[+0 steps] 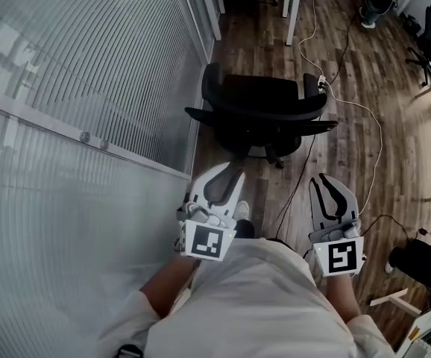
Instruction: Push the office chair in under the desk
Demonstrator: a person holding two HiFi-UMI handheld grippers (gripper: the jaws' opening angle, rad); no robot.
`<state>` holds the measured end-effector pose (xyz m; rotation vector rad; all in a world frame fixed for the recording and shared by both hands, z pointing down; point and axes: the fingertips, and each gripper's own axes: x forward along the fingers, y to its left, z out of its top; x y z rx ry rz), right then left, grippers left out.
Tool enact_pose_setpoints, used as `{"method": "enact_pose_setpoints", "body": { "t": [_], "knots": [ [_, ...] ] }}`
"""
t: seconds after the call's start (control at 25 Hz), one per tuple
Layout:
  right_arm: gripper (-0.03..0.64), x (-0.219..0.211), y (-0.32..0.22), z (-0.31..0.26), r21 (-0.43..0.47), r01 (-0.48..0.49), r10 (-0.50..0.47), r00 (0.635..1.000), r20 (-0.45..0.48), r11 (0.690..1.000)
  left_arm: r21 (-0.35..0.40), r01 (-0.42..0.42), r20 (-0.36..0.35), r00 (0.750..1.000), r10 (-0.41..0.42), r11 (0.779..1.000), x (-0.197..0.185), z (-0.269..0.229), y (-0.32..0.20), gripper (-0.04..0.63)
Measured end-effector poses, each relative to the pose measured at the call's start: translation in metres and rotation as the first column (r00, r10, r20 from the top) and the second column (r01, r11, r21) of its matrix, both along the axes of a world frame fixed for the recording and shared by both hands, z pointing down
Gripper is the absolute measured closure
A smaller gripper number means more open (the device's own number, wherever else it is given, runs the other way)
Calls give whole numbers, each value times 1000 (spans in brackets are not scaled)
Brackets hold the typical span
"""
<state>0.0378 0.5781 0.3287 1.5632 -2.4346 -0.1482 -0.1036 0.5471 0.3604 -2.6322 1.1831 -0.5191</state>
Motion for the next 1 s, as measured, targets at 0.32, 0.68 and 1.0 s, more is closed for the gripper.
{"method": "enact_pose_setpoints", "body": {
  "t": [0.32,0.68,1.0],
  "knots": [
    [498,17,-47,39,-38,-26,17,975,-221,999,6,12,198,980,-13,1000,-31,49,-60,514],
    [443,46,-99,85,-134,-63,9,928,-373,989,-35,13,432,902,4,999,-56,107,-124,412],
    [390,71,-139,129,-235,-69,-55,874,-484,970,-92,3,591,805,52,996,-69,147,-170,354]
  ]
}}
